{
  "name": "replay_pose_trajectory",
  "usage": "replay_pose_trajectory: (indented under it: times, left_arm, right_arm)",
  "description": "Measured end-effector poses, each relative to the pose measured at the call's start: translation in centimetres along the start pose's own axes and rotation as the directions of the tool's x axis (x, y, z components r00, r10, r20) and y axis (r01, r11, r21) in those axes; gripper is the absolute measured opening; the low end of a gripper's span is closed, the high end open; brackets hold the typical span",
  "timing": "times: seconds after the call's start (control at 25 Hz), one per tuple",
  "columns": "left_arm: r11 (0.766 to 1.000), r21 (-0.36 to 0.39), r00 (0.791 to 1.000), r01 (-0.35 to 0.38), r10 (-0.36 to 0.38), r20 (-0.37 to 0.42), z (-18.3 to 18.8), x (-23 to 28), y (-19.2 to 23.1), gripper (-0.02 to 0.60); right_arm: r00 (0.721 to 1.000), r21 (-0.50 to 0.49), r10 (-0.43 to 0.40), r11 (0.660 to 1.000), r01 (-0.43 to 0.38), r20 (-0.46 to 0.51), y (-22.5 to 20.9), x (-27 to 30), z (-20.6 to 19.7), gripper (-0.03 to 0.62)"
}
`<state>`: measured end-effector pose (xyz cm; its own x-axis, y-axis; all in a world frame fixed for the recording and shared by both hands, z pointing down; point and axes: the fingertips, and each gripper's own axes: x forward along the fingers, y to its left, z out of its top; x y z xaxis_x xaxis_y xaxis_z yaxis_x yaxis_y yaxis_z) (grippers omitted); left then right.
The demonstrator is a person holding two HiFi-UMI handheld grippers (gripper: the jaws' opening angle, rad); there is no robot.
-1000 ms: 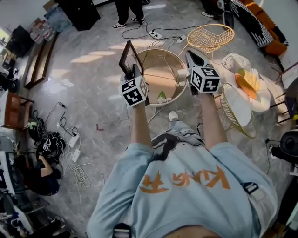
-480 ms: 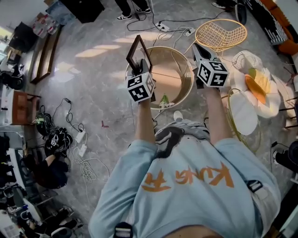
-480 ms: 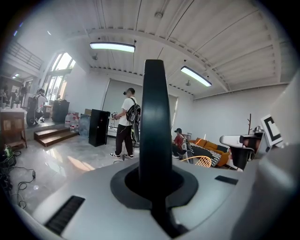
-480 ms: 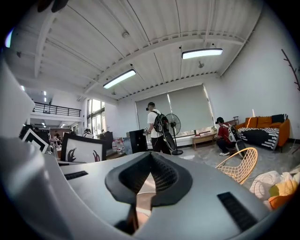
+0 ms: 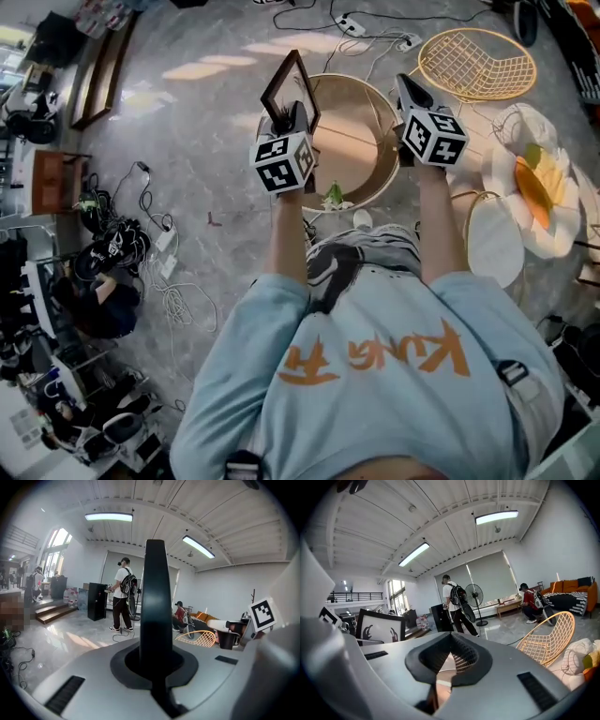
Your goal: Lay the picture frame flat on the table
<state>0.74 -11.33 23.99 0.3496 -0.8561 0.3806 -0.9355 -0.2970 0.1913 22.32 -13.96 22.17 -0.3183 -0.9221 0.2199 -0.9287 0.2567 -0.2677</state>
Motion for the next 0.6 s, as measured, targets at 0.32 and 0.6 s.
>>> replay_pose_trajectory:
  times: [0.32, 0.6]
  left_arm:
    - [0.996, -0.031, 0.989, -0.084, 0.08, -0.121, -2.0, 1.6, 4.5, 0.026]
    - [0.993, -0.097, 0.979, -0.066, 0.046, -0.198, -5.6, 1.4, 5.4, 0.026]
  right_arm:
    - [0.99, 0.082, 0.091, 0.993, -0.083, -0.108, 1.1, 8.3, -4.0, -0.002]
    - [0.982, 0.02, 0.107, 0.994, -0.105, -0.153, 4.1, 9.2, -6.9, -0.003]
